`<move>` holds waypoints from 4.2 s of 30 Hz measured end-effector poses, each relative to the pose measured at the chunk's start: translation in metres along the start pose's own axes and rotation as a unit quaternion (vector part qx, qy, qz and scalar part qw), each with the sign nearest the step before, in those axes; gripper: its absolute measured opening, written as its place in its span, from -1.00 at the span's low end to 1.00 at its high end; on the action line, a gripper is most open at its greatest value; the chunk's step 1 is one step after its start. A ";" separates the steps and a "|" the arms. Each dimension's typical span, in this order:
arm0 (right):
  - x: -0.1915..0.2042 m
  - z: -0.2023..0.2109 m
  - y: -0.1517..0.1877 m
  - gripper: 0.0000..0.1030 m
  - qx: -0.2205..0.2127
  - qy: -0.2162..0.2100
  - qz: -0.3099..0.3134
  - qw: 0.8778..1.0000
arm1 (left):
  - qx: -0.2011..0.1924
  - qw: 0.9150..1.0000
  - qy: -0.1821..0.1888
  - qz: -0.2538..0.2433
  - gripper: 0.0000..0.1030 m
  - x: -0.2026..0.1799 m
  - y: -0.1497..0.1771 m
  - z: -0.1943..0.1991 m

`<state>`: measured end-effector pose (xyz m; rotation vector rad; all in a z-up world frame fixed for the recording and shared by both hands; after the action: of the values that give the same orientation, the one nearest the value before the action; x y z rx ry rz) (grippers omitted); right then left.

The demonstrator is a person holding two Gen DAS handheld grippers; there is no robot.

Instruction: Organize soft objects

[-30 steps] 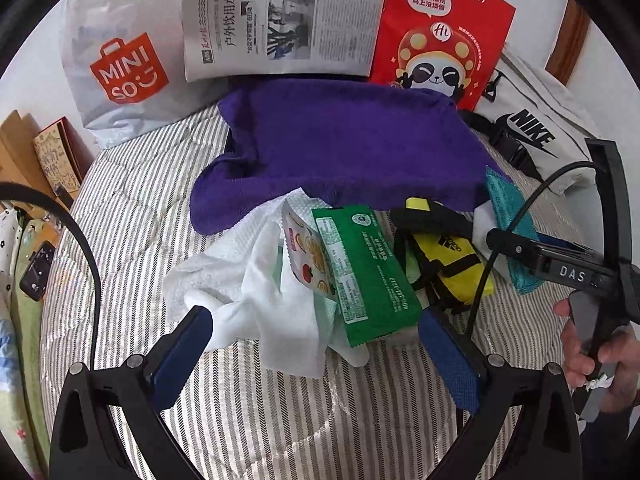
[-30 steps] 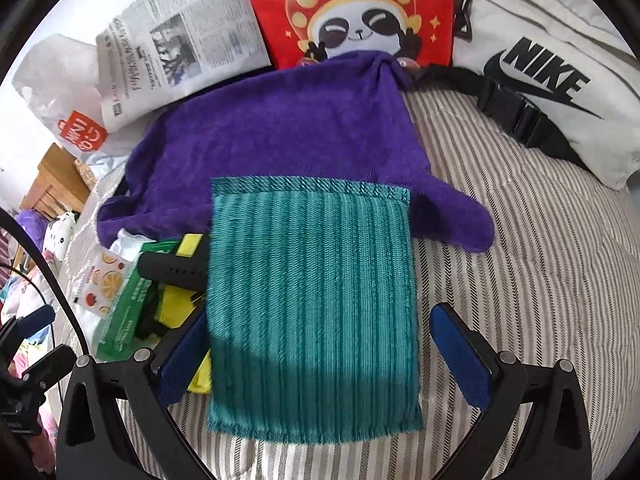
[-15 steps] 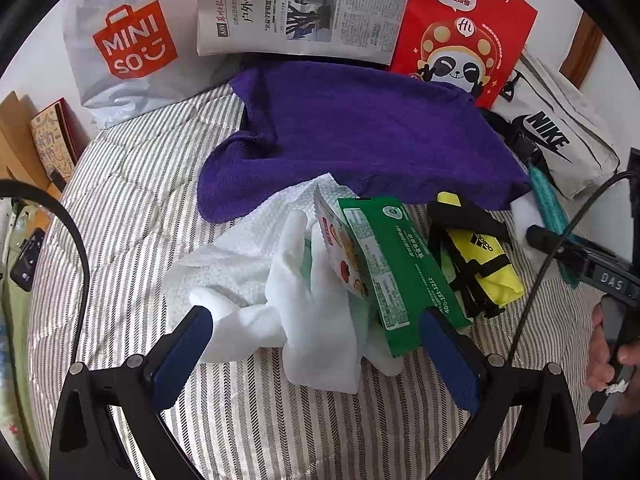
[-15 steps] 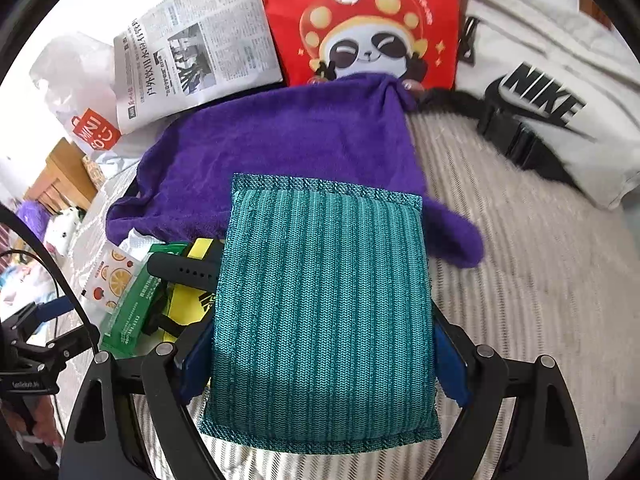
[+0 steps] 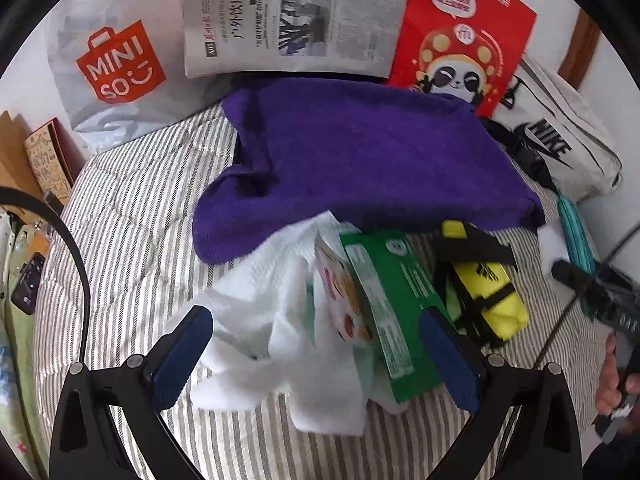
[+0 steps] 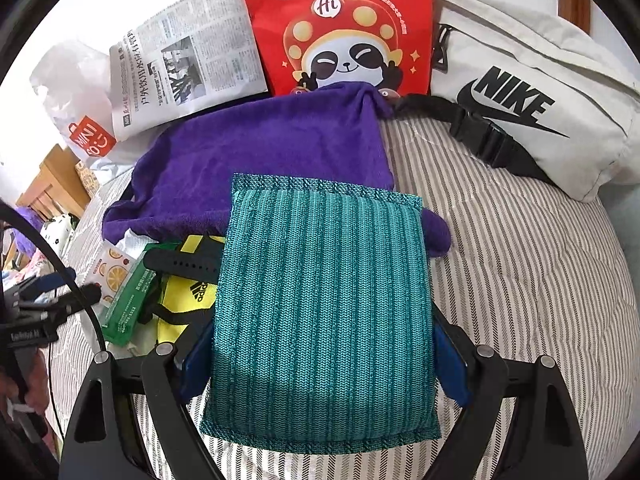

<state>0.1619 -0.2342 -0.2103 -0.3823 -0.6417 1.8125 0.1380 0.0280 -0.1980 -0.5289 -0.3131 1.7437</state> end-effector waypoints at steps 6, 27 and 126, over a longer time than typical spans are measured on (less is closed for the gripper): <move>-0.002 -0.002 0.005 0.73 0.002 -0.002 -0.003 1.000 | 0.016 1.000 0.017 0.010 0.28 -0.005 -0.007 -0.012; -0.009 -0.006 0.012 0.73 0.011 -0.010 -0.020 1.000 | 0.021 0.999 0.031 -0.018 -0.39 -0.012 -0.013 -0.019; 0.038 0.004 -0.070 0.73 -0.010 -0.019 0.034 0.999 | -0.035 0.980 0.194 0.003 -0.82 -0.012 -0.060 0.067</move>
<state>0.2011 -0.1832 -0.1638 -0.3886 -0.6806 1.8835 0.1569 0.0352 -0.1092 -0.9055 -0.0949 1.5979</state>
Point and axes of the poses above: each gripper's, at about its wrist camera, not at the fingertips, and z roughly against the way its jaws point, x to its left, y to its underside, the point moved 8 cm from there along -z, roughly the way its jaws point, and after that the axes turned 10 degrees about z, right-handed, at the moved point
